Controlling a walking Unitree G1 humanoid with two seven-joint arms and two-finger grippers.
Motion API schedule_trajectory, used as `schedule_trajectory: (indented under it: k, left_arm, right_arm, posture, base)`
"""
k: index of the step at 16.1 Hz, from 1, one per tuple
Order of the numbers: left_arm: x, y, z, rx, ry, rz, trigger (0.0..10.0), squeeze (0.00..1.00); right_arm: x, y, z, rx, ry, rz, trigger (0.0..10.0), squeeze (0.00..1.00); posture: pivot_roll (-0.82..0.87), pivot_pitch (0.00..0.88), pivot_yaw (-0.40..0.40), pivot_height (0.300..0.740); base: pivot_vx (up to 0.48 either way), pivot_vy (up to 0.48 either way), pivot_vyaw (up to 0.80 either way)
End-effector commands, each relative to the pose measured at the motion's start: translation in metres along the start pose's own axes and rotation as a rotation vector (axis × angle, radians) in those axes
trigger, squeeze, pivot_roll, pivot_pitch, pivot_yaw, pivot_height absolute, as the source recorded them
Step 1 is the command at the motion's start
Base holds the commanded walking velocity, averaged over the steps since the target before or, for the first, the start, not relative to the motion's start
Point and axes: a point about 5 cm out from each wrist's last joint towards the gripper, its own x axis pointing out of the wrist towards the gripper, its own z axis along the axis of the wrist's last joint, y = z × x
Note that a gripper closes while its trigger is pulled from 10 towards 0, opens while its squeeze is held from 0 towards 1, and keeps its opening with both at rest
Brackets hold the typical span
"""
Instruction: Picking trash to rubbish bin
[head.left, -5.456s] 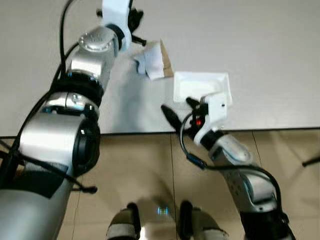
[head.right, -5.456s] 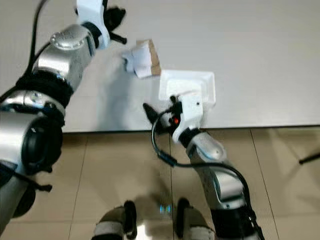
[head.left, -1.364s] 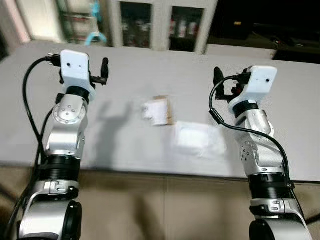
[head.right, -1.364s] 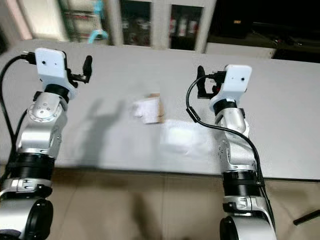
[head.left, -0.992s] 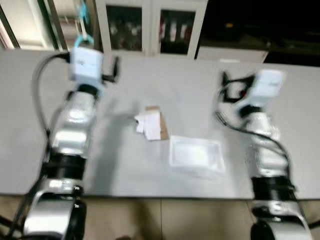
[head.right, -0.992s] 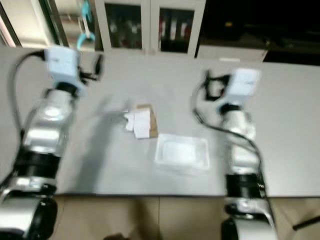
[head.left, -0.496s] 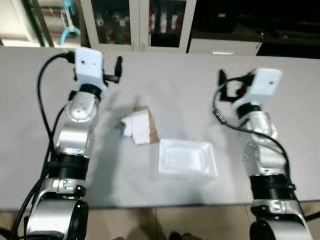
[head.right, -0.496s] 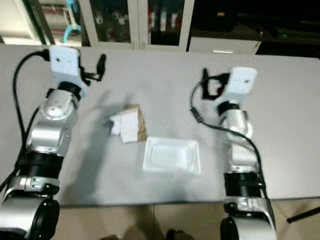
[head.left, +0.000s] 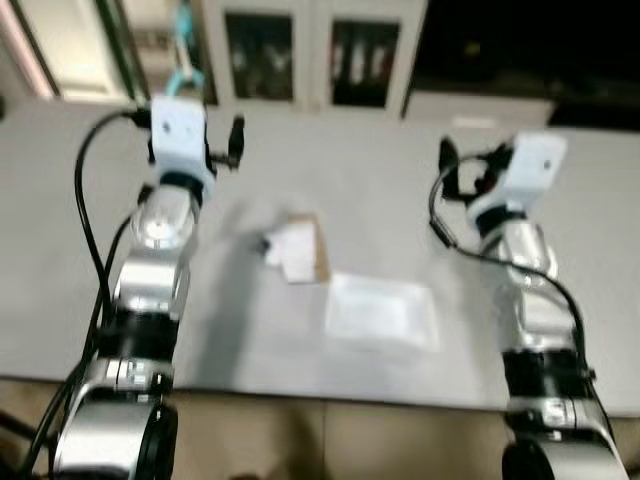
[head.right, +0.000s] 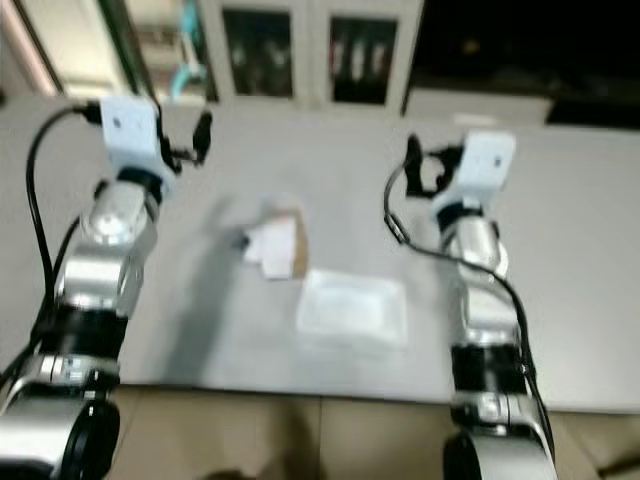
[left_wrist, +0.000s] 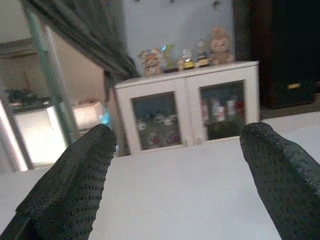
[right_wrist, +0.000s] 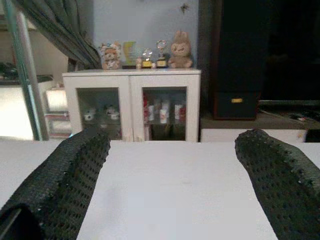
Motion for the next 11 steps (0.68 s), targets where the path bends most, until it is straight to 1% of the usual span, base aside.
schedule_trajectory:
  k: [1, 9, 11]
  left_arm:
    - [0.0007, 0.003, 0.0016, 0.006, 0.001, 0.009, 10.0, 0.0]
    - [0.0013, 0.0013, 0.0017, 0.002, 0.005, 0.0, 10.0, 0.0]
    - [0.0009, -0.0019, 0.0018, -0.01, 0.002, -0.02, 10.0, 0.0]
  right_arm:
    - [0.001, 0.0056, 0.0003, 0.005, 0.001, 0.022, 10.0, 0.0]
    - [0.0009, 0.0069, -0.0004, 0.008, 0.002, 0.027, 10.0, 0.0]
    - [0.0009, 0.0071, -0.0005, 0.008, 0.003, 0.028, 10.0, 0.0]
  posture:
    - [-0.01, 0.079, -0.036, 0.74]
    - [-0.01, 0.082, -0.035, 0.74]
    - [-0.01, 0.082, -0.035, 0.74]
  base:
    - [0.307, 0.0, 0.0]
    - [0.306, 0.0, 0.0]
    - [0.0, 0.0, 0.0]
